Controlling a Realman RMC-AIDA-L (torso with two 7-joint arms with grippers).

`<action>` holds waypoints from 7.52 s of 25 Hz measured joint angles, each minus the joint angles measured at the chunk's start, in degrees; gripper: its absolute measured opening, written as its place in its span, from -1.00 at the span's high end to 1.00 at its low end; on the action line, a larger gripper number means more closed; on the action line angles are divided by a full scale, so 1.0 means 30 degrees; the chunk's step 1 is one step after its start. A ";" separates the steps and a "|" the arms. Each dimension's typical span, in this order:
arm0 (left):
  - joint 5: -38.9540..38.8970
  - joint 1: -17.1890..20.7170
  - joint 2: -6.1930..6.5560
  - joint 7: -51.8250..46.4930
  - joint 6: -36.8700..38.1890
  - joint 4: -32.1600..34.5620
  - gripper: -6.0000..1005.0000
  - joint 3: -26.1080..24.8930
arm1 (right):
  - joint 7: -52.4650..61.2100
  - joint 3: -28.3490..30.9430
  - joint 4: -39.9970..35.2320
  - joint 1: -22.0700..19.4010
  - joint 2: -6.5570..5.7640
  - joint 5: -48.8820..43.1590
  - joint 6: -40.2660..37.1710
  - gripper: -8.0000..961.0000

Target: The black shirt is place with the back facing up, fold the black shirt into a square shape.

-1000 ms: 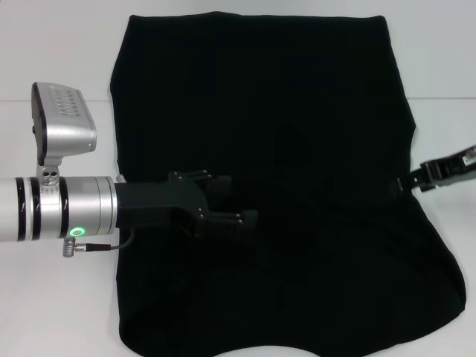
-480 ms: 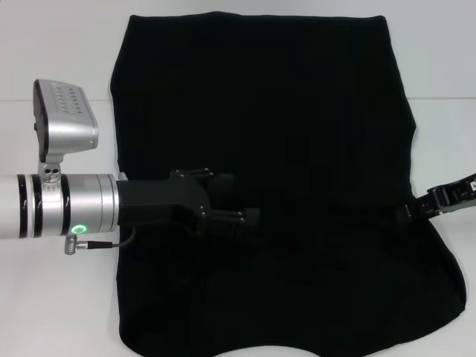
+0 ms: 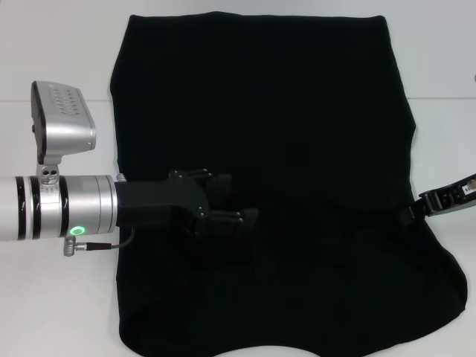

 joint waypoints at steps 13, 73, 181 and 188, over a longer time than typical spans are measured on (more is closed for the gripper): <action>0.0119 -0.0009 -0.0001 0.0001 0.0070 0.0022 -0.76 0.0003 | -0.1035 -0.0030 -0.0374 0.0130 -0.0103 0.1735 -0.0933 0.97; 0.7183 0.3453 -0.0228 -0.1063 0.3890 0.6661 -0.76 -0.1168 | -1.2800 0.0314 0.3745 0.0166 0.2709 1.2611 0.4646 -0.31; 0.3436 0.4336 -0.0206 0.2137 0.2949 0.1988 0.91 -0.5395 | -0.5859 0.2545 0.2194 -0.4311 -0.1885 0.3530 -0.1949 -0.31; 0.3431 0.4311 -0.0206 0.2226 0.2917 0.1809 0.91 -0.5391 | -0.5749 0.2509 0.2288 -0.4211 -0.1700 0.2565 -0.1902 -0.31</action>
